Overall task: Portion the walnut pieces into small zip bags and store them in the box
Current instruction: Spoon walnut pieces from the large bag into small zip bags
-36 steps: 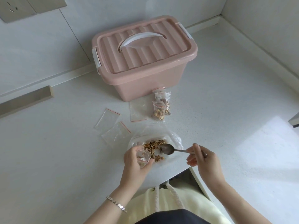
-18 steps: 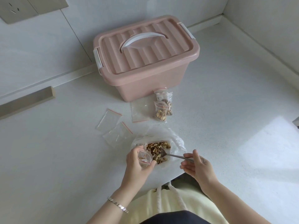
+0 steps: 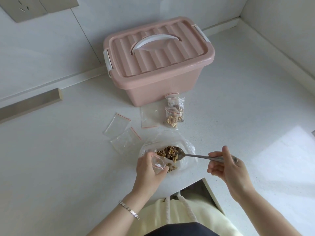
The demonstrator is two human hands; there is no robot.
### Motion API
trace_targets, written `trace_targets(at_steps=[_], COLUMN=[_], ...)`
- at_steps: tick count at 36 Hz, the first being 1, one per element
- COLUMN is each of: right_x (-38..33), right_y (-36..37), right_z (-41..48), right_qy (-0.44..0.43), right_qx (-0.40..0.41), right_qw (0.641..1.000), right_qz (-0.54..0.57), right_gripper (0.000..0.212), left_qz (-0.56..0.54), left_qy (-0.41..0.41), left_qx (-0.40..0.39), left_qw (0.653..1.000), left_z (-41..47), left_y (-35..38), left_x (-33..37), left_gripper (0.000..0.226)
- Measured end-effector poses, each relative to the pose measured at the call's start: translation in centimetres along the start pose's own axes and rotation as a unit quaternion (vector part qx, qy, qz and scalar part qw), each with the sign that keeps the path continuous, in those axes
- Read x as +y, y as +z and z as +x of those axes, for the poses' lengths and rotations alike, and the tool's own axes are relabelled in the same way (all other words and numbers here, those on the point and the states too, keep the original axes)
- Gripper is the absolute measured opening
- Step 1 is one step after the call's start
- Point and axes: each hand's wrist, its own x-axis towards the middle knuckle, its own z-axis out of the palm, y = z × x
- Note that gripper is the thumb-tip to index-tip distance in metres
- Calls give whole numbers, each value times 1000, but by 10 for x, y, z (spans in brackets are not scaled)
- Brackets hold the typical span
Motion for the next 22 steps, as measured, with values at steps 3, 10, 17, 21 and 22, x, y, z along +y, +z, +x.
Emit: trace_targets(at_steps=[3, 10, 17, 21, 22], right_x=[-8, -21, -26, -27, -27], right_y=[3, 19, 35, 37, 36], right_z=[-3, -9, -16, -21, -22], right_qy=[-20, -80, -159, -244, -270], right_qx=[-6, -24, -89, -136, -142], right_qw=[1000, 993, 961, 909, 896], right_qz=[-15, -79, -209, -311, -322], right_gripper=[48, 46, 36, 45, 47], left_qz=[10, 41, 43, 10, 0], left_qy=[11, 21, 16, -3, -6], left_qx=[8, -17, -24, -14, -9], left_qw=[1000, 999, 999, 1000, 1000], left_z=[1, 0, 0, 1, 1], left_y=[0, 2, 5, 6, 7], left_x=[6, 5, 2, -2, -3], left_gripper=[36, 50, 50, 46, 44])
